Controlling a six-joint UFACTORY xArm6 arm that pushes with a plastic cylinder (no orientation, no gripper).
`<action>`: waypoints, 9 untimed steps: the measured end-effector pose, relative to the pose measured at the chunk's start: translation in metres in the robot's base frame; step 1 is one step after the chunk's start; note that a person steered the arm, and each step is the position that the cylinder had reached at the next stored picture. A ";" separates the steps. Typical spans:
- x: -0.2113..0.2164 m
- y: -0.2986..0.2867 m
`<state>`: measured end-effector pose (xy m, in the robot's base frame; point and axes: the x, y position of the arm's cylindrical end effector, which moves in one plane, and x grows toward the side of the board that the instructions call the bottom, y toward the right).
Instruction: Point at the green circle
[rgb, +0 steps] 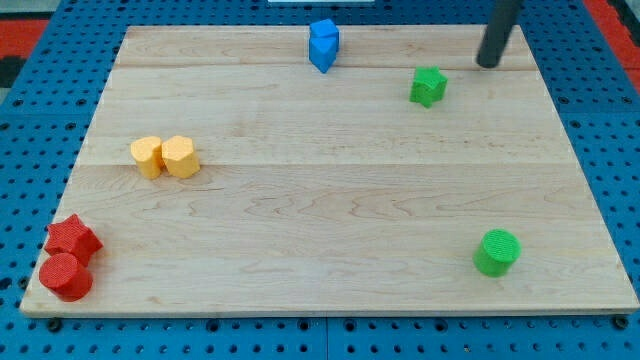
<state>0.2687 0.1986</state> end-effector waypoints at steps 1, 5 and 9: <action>0.052 -0.030; 0.052 -0.072; 0.100 -0.121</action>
<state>0.3689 0.0775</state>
